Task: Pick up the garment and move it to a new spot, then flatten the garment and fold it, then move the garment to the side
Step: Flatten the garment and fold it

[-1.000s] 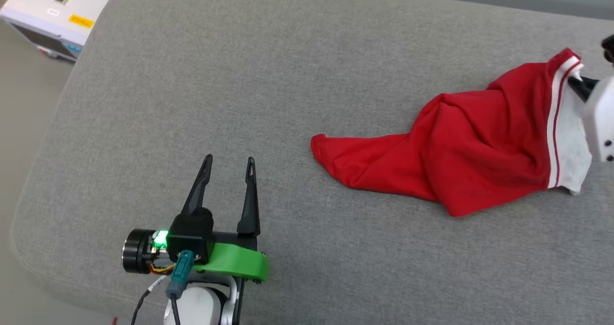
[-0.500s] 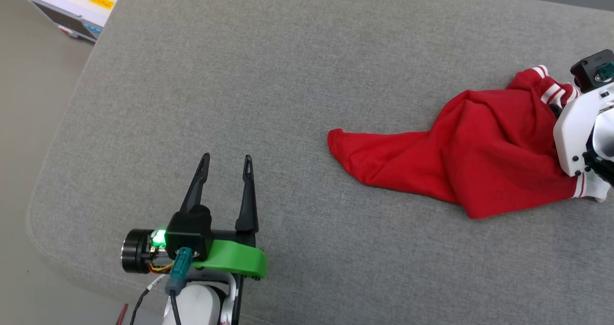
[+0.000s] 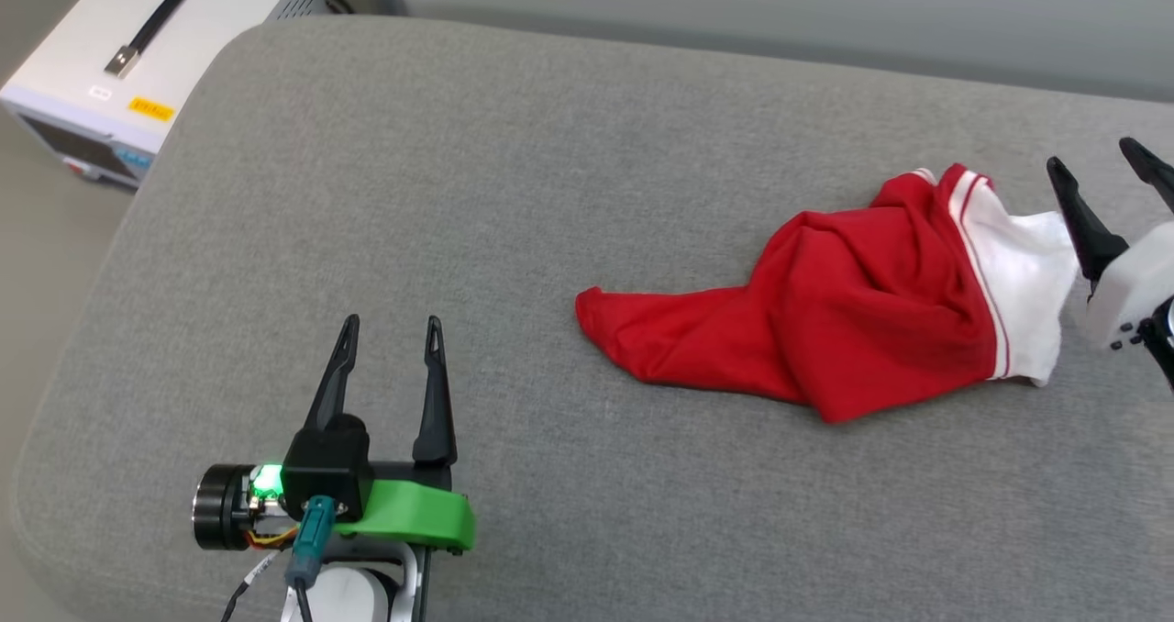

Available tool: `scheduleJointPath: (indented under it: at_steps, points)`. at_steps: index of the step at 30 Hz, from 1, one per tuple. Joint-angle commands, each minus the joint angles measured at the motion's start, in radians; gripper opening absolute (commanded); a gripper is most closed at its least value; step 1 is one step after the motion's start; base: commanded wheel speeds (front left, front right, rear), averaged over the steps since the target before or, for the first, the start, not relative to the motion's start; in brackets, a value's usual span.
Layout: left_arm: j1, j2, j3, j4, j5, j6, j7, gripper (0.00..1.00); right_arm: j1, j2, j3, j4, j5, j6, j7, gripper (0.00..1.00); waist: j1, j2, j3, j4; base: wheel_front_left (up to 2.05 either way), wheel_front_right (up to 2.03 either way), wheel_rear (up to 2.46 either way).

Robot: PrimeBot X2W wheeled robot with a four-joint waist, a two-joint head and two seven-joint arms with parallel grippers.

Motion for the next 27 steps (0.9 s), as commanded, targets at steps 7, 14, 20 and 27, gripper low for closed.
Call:
scheduleJointPath:
  at_steps: [7,14,20,27]
  points:
    - [0.045,0.005,0.009,-0.019,0.017,-0.008,-0.006,1.0,0.178,0.02,-0.245,-0.137,-0.124,-0.001,-0.027,1.0,0.0,0.0,-0.058,-0.048,0.0,0.0,0.0]
    - [0.06,0.006,0.013,-0.022,0.022,-0.011,-0.006,1.0,0.404,0.137,-0.528,-0.372,-0.285,-0.001,-0.006,1.0,0.0,0.0,-0.071,-0.044,0.0,0.0,0.0]
    - [0.055,0.004,0.008,-0.03,0.026,-0.012,-0.006,1.0,0.472,0.163,-0.611,-0.599,-0.385,-0.001,0.124,1.0,0.0,0.0,-0.056,-0.033,0.0,0.0,0.0]
    - [0.029,0.002,0.0,-0.04,0.029,-0.011,-0.006,1.0,0.351,0.041,-0.514,-0.634,-0.339,-0.001,0.391,1.0,0.0,0.0,-0.003,-0.011,0.0,0.0,0.0]
